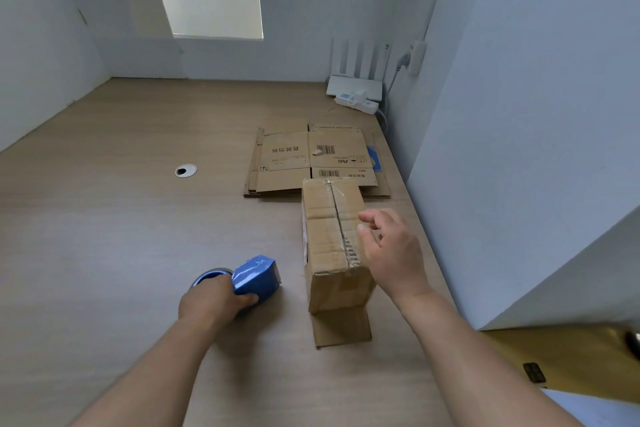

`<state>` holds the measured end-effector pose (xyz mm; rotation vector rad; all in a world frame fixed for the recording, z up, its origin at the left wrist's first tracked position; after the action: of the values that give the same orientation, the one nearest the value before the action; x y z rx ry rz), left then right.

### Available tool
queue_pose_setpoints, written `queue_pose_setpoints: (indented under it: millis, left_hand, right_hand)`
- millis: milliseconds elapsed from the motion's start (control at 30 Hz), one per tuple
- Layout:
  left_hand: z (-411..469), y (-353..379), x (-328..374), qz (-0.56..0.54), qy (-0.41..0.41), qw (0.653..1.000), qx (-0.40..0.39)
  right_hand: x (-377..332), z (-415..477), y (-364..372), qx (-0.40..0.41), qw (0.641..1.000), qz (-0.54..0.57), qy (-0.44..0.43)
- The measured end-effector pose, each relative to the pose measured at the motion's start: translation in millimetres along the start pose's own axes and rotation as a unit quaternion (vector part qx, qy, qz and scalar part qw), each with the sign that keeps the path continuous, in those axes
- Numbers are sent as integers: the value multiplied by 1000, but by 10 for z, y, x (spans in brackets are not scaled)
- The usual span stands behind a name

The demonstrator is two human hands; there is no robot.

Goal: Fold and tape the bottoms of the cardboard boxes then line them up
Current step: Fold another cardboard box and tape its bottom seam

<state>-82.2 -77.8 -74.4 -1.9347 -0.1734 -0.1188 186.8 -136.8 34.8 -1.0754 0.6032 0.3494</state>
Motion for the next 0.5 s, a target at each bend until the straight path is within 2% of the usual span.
queue_pose_setpoints:
  millis: [100,167,233,367,500]
  left_hand:
    - [-97,-190,-54,-93,49,994,8]
    - [-227,-358,-31,-194,88,977,6]
    - [-364,-523,29,-249,133,959,-2]
    - [-575,-741,194,-265,193,945,-5]
    - [-675,-797,306,-277,218,935,-44]
  right_hand:
    - [-110,-26,-35,-8,999,46,-20]
    - [-193,-40,-50,-27,994,102,-23]
    - [-272,-51,-33,-64,986,154,-23]
    - [-378,-69,71,-161,967,195,-14]
    - [-436,-51,123,-189,954,233,5]
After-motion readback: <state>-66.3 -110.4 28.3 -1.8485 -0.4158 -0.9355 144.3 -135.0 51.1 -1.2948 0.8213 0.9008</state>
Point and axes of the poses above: each hand's wrist, its own z-axis towards the middle knuckle, its own y-axis out of the palm, x = y × z, the point moved 6 cm from there along z, towards the middle knuckle, and after that the axes turned 1 degree about -z, right-handed, at the moved point
